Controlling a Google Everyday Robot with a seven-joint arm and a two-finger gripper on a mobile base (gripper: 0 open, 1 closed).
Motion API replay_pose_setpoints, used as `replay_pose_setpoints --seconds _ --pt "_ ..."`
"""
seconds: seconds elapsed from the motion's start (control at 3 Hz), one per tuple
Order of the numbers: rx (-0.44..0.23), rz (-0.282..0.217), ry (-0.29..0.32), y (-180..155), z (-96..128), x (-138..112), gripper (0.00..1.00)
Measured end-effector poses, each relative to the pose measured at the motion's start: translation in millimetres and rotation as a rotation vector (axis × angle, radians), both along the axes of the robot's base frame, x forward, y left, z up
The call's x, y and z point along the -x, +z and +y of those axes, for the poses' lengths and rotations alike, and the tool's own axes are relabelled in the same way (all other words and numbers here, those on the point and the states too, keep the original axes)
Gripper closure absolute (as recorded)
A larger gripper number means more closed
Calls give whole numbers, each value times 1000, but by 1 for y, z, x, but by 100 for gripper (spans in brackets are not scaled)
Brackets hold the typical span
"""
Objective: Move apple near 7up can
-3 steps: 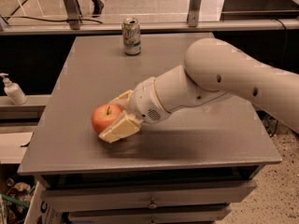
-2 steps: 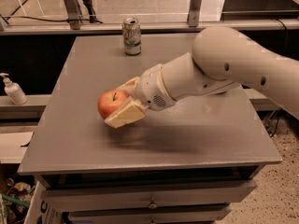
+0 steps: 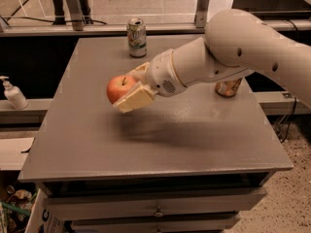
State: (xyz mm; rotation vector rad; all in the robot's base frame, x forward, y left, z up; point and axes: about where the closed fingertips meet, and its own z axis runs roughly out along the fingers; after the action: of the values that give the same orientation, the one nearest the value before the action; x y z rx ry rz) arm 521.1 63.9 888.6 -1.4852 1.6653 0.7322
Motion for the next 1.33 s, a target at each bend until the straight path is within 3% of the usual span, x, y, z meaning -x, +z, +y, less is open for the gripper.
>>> replay_pose_setpoints --seconds 0.33,0.67,1.33 --pt "-34 -36 -24 5 -4 -15 100" --pt "-103 -74 -75 11 -9 -49 100" --pt "-211 -98 -207 9 -12 -131 100"
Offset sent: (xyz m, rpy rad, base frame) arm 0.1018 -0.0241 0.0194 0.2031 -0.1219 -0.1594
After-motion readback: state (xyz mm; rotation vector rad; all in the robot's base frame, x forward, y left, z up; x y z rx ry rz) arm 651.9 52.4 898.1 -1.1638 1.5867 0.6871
